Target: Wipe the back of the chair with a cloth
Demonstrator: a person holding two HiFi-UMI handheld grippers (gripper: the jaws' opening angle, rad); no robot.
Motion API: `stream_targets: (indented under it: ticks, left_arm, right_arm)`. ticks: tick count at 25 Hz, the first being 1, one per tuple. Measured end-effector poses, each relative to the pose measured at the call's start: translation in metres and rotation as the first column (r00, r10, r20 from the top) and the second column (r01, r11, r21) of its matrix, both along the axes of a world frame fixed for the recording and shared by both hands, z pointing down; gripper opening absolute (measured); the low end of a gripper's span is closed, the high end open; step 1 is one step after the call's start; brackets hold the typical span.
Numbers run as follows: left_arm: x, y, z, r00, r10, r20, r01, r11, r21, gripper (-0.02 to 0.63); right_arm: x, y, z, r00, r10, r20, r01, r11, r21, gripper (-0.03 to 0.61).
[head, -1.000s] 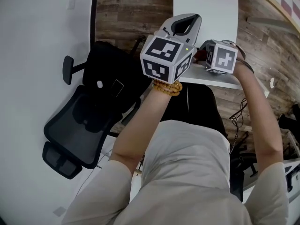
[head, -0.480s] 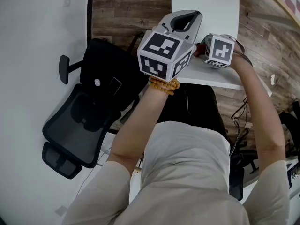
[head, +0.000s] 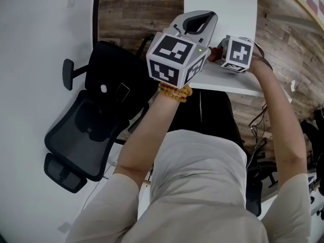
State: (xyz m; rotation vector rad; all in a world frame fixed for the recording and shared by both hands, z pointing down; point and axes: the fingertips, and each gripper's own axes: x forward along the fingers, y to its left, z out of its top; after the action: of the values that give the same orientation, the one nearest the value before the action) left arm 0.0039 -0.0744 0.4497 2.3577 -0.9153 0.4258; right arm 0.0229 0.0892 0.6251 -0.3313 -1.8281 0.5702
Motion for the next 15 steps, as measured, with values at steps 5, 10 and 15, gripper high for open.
stream_targets:
  ticks: [5, 10, 15]
  left_arm:
    - [0.003, 0.002, -0.012, 1.0, 0.021, 0.01, -0.021, 0.999, 0.034, 0.018]
    - [0.004, 0.003, -0.026, 1.0, 0.029, 0.011, -0.029, 0.998, 0.058, 0.018]
    - [0.003, 0.005, -0.032, 0.999, 0.03, 0.014, -0.031, 0.997, 0.069, 0.018]
  right_arm:
    - [0.005, 0.002, -0.019, 1.0, -0.009, 0.013, 0.009, 1.0, -0.016, 0.086]
    - [0.009, 0.005, -0.045, 0.999, 0.015, 0.037, -0.014, 0.999, -0.034, 0.086]
    - [0.012, 0.008, -0.072, 0.998, 0.007, 0.056, -0.005, 0.999, -0.041, 0.086]
